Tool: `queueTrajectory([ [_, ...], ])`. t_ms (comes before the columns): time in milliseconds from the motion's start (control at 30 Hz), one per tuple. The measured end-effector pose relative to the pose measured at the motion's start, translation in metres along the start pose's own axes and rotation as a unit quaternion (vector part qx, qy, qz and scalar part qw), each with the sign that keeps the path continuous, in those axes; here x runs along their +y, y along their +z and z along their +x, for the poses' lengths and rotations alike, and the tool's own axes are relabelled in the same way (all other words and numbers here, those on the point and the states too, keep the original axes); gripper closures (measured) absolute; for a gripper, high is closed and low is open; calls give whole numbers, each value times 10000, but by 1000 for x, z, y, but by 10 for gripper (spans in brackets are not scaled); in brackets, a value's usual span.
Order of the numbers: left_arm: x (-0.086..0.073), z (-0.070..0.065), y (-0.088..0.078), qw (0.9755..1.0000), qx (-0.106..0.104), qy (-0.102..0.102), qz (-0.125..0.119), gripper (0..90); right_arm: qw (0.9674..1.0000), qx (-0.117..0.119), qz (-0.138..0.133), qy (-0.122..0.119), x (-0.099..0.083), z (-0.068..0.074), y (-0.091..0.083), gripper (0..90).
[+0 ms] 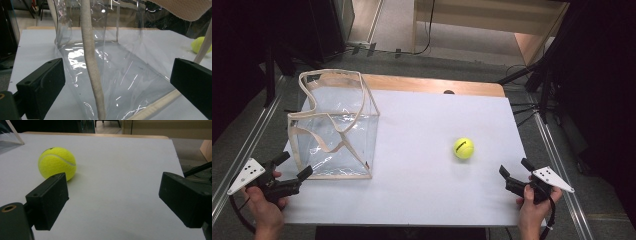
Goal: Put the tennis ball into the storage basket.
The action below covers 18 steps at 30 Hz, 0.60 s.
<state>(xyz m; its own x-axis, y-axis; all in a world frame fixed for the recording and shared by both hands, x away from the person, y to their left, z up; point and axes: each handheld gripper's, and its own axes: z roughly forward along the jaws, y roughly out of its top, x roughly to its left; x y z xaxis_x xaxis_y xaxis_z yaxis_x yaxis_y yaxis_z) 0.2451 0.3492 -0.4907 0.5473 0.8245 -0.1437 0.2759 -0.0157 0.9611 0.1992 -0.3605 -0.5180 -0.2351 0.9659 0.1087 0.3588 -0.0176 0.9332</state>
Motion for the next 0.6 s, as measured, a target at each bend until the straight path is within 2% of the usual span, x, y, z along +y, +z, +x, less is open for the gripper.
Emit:
queueTrajectory([
  [133,0,0,0,10000,-4,33,10,1,9998,103,145,30,1,0,0,80],
  [267,0,-1,1,10000,9,45,23,1,9994,245,232,-72,7,2,-2,80],
  [400,-1,-2,1,9999,-12,106,52,1,9989,285,295,-216,15,4,-4,80],
  [600,-1,-1,1,10000,-2,72,34,1,9974,391,493,-338,25,6,0,80],
])
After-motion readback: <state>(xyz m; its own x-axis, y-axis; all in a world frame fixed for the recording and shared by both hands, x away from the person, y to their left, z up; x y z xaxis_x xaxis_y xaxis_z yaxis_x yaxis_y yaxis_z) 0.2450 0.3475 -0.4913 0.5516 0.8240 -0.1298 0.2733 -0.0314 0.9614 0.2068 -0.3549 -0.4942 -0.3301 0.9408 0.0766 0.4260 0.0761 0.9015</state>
